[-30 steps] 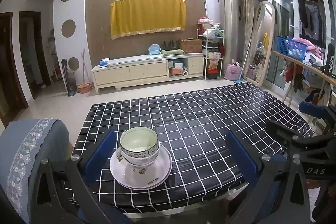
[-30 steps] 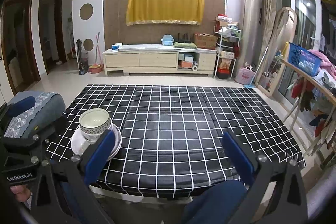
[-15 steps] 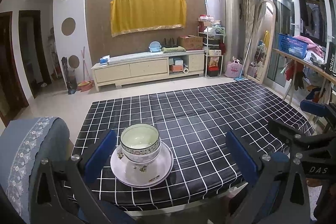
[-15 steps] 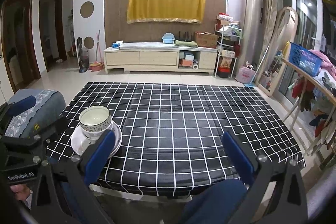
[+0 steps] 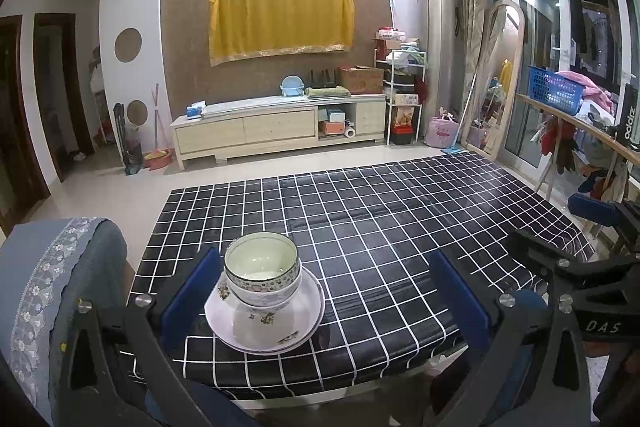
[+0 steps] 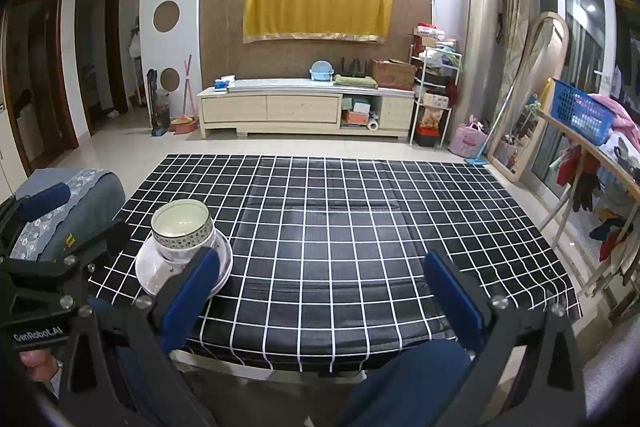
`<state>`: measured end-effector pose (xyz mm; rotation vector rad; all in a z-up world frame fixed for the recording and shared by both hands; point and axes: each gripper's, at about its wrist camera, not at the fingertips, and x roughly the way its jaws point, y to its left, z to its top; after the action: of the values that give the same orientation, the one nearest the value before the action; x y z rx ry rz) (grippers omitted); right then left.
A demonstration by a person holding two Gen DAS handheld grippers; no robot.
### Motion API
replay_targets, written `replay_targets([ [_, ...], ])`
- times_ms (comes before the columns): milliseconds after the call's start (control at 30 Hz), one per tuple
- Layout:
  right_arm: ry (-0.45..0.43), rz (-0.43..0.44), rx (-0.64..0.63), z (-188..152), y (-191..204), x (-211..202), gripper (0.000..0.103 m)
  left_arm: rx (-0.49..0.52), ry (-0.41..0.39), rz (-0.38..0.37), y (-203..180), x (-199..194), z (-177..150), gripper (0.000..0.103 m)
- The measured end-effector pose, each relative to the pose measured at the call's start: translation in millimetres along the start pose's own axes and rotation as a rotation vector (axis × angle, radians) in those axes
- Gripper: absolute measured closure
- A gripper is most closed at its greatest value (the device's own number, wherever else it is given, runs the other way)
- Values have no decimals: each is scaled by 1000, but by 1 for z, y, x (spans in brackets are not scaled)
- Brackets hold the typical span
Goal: Organize plates and bowls
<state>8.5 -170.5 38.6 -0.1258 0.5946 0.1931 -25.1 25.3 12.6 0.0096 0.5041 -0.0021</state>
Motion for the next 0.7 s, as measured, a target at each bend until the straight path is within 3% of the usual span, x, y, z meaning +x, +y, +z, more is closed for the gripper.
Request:
replay_targets([
  [700, 8, -9, -7, 0, -2, -1, 0, -8, 18, -8, 0, 2, -1, 0],
])
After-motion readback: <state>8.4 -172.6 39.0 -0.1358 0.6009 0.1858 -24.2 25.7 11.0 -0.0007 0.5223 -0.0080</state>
